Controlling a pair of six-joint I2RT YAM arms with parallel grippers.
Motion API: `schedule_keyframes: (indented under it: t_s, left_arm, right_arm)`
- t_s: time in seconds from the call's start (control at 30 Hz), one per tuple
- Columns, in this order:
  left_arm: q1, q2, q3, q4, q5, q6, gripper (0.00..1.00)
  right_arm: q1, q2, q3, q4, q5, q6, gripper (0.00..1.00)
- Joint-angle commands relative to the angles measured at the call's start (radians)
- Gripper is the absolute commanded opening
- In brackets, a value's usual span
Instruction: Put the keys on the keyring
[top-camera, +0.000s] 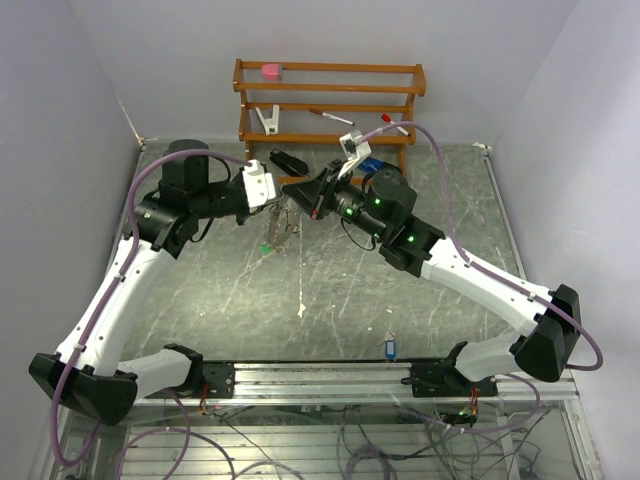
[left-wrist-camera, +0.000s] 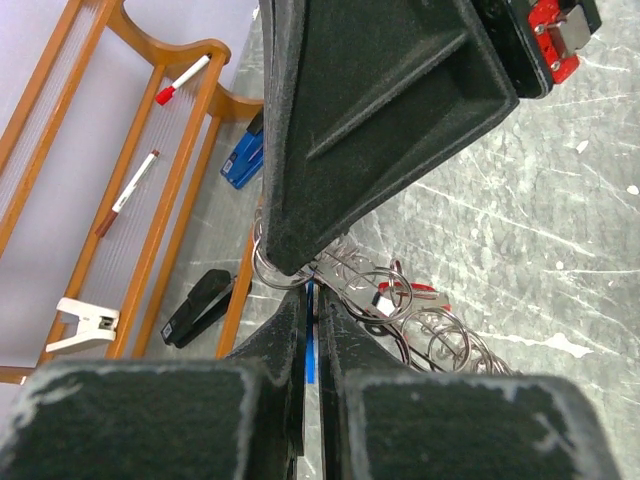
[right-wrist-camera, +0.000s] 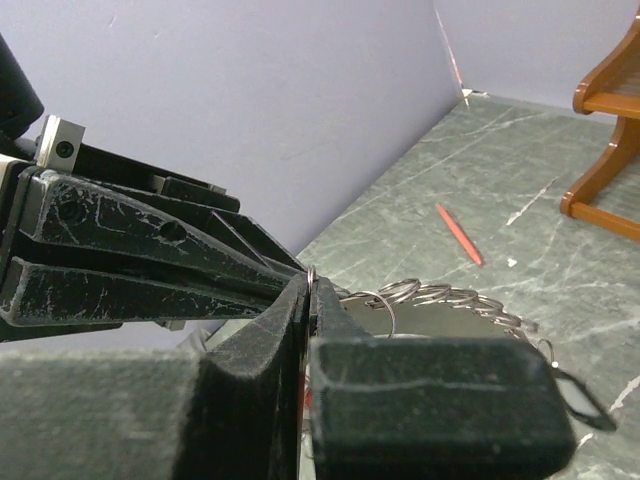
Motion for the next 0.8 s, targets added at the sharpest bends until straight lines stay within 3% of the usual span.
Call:
schedule_keyframes:
  t_s: [0.0, 0.57, 0.77]
  left_arm:
    - [-0.017, -0.008, 0.037, -0.004, 0.016, -0.021, 0.07]
    - [-0.025, -0.001, 0.087, -0.002, 0.072, -0.082, 0.07]
    - [-0.025, -0.005, 0.087, -0.036, 0.005, -0.022, 0.07]
  right_arm:
    - [0.007, -0.014, 0.016, 0.036, 0.089, -0.027, 0.00]
    - [0.034, 0.021, 0.048, -0.001, 0.171, -0.066, 0.00]
    - [0.035, -0.009, 0.040, -0.015, 0.135, -0.081, 0.00]
